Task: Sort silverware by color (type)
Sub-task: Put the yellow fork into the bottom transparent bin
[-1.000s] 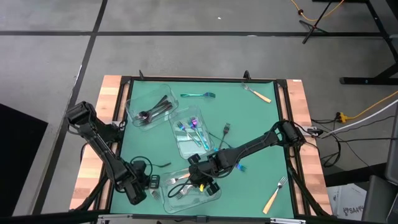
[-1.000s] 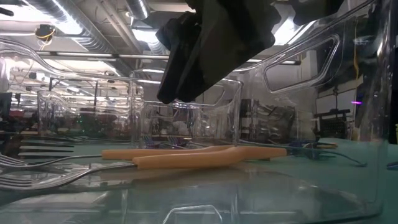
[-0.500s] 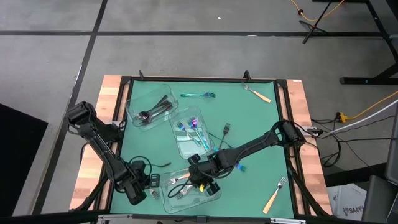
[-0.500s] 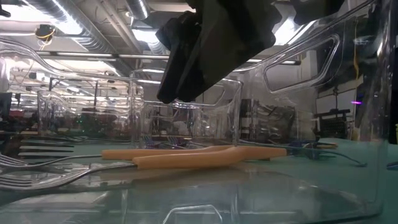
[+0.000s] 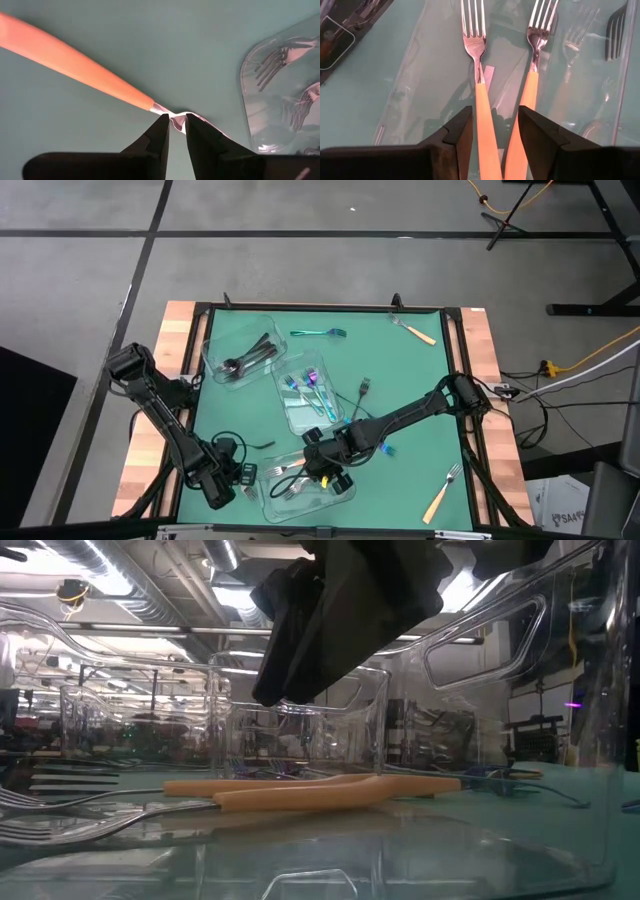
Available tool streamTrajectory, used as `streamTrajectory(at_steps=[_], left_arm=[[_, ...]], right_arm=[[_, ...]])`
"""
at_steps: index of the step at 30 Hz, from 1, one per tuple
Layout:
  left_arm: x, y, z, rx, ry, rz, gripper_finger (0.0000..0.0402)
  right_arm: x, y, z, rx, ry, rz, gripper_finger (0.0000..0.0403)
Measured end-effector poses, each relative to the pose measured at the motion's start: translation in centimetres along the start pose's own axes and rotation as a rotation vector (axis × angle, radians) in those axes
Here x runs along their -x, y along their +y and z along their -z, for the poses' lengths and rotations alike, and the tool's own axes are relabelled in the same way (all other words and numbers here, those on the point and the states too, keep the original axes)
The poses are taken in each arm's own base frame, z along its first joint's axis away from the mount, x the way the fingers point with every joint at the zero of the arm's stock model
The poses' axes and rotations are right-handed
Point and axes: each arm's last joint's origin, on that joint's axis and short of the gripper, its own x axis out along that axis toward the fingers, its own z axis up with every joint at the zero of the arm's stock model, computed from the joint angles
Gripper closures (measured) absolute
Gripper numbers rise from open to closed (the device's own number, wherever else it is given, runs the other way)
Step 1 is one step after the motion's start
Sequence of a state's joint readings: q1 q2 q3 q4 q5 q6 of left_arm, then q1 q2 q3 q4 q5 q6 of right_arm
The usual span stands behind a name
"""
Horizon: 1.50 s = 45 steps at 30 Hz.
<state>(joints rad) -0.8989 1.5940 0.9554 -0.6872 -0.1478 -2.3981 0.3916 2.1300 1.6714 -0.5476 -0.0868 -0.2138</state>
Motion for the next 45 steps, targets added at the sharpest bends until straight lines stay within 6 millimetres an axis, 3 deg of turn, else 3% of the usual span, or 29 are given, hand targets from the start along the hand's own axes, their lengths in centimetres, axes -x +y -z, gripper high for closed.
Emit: streamTrajectory(at_steps=[28, 39, 45], left_arm=[[0.02, -0.03, 0.04, 0.014, 0.007, 0.001, 0.0344], [0.03, -0.1, 0.19, 0.15, 0.025, 0.004, 0.0344], [0.05, 0.52, -0.08, 0.315, 0.02, -0.107, 0.0344]], right_arm=[[0.01, -0.06, -0.27, 0.002, -0.028, 0.006, 0.0258], [0.01, -0.07, -0.32, 0.003, -0.033, 0.007, 0.0258], [0.01, -0.07, -0.32, 0.003, -0.032, 0.007, 0.0258]])
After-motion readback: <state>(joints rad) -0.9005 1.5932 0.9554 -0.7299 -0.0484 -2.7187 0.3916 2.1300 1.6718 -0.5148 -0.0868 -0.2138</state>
